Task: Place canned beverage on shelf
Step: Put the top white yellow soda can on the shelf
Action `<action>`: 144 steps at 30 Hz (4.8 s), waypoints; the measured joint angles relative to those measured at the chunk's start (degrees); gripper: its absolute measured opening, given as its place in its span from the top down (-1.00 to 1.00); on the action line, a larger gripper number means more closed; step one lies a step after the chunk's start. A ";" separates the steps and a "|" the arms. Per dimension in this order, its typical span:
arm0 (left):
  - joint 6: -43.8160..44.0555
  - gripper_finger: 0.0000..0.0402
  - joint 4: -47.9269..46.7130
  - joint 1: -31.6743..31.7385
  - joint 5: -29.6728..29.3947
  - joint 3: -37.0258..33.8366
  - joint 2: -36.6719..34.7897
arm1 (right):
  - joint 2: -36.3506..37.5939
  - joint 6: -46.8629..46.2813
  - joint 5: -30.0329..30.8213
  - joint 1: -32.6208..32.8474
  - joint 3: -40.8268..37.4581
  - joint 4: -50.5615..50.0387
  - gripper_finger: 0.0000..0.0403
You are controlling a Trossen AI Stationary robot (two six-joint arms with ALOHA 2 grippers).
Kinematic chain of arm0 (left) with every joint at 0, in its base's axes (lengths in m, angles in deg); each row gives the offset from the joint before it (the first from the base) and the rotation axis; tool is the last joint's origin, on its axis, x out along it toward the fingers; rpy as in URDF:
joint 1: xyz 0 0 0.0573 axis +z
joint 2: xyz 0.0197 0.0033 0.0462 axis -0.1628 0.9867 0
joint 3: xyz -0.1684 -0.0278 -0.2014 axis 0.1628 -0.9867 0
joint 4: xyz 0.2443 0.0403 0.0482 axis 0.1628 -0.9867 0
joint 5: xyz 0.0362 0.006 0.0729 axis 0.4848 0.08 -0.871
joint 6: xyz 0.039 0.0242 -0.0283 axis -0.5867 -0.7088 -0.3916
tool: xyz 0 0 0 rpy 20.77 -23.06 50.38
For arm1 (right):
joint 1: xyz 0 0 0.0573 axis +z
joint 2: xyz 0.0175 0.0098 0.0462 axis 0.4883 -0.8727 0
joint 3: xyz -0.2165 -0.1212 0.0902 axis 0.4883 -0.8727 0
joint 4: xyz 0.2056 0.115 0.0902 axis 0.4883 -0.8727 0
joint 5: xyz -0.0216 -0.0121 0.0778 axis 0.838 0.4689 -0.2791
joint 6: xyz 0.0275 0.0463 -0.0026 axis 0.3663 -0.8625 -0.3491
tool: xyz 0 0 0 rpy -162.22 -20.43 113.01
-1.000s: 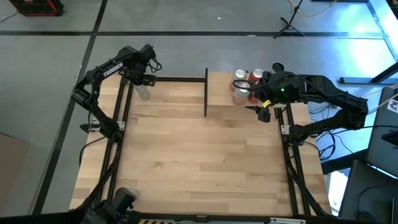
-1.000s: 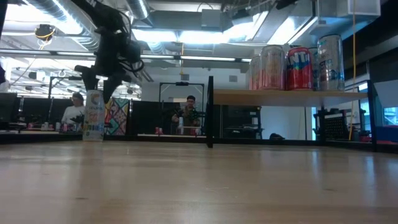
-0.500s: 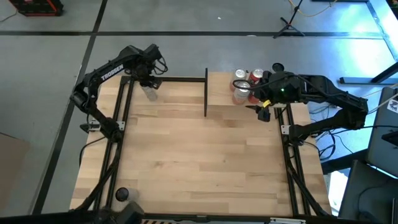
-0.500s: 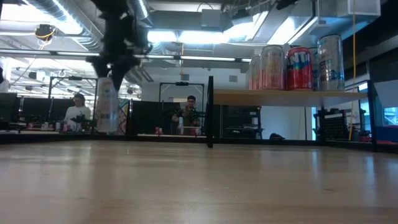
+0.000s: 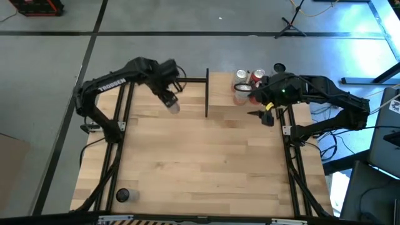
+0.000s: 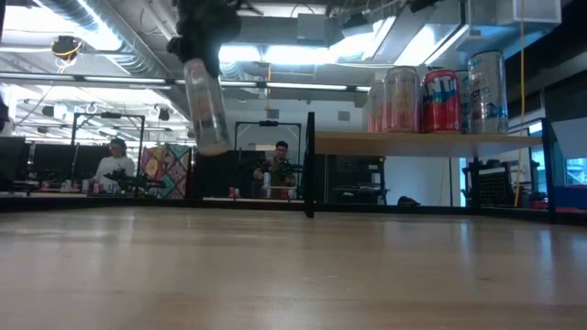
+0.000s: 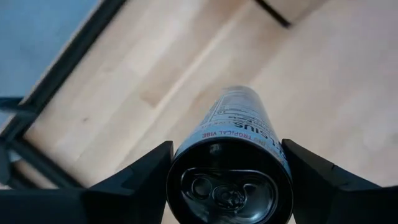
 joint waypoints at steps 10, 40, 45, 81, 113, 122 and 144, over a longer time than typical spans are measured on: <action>7.49 -0.17 4.87 -17.90 1.31 0.02 0.00 | -0.02 -4.51 -12.83 1.24 -9.12 1.75 -0.59; 8.56 -0.17 23.02 -39.52 -1.87 0.08 5.38 | -12.90 -26.70 -0.11 24.30 -35.92 59.09 0.01; 7.23 -0.17 25.57 -39.47 -3.43 0.06 5.38 | -16.59 -26.89 1.00 25.31 -35.92 64.66 0.31; -1.86 -0.17 35.79 -23.43 -8.66 12.90 6.77 | 3.97 -20.64 11.00 25.00 -14.35 14.79 0.54; -16.94 -0.17 30.72 0.36 0.07 35.21 30.19 | 15.69 -26.91 31.47 25.09 -14.39 -4.89 0.54; -17.01 -0.26 32.69 -0.67 1.72 35.21 30.75 | 15.87 -26.93 31.97 25.09 -14.39 -5.06 0.54; -16.99 -0.37 37.34 -1.15 1.13 35.14 32.04 | 15.85 -28.20 33.04 25.09 -14.39 -5.38 0.54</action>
